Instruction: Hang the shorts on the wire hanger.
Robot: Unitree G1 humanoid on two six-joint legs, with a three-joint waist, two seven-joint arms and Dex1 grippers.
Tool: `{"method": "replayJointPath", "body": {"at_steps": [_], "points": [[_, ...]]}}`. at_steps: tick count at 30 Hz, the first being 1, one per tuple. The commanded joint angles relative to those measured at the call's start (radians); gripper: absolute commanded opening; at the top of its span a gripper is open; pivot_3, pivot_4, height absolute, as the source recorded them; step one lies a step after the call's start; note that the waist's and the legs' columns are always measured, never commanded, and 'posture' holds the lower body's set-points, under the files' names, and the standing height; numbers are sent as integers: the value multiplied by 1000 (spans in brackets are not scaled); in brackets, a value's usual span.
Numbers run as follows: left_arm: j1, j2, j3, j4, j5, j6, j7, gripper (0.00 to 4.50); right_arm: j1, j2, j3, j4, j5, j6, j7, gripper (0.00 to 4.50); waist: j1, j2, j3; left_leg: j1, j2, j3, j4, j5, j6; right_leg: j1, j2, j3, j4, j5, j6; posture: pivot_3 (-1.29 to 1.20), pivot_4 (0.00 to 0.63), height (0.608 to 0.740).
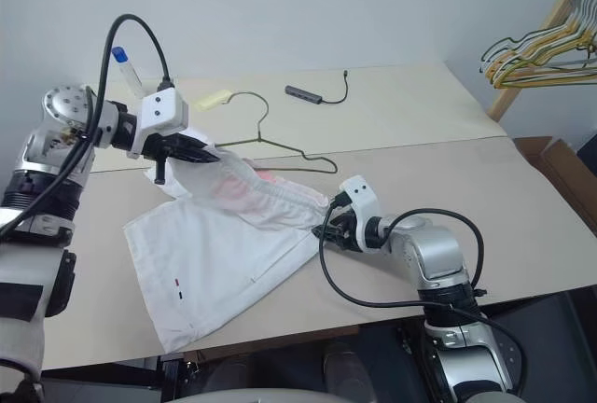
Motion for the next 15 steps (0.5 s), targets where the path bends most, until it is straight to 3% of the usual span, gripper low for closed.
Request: {"method": "replayJointPath", "body": {"at_steps": [1, 7, 15], "points": [[-5, 22, 42, -38, -14, 3, 8, 0, -24, -14, -37, -9, 18, -42, -5, 1999, 0, 0, 0, 0, 0, 0, 0, 0, 0, 0, 0, 0, 0, 0, 0, -47, 0, 740], [18, 42, 79, -57, -55, -4, -25, 0, -56, -20, -90, 21, 35, -55, -10, 13, 0, 0, 0, 0, 0, 0, 0, 0, 0, 0, 0, 0, 0, 0, 0, -45, 0, 740], [60, 57, 130, -80, -103, -66, -51, 0, -89, -55, -107, 68, 49, -77, 1, 13, 1, 0, 0, 0, 0, -1, 0, 0, 0, 0, 0, 0, 0, 0, 0, -38, 0, 740]]}}
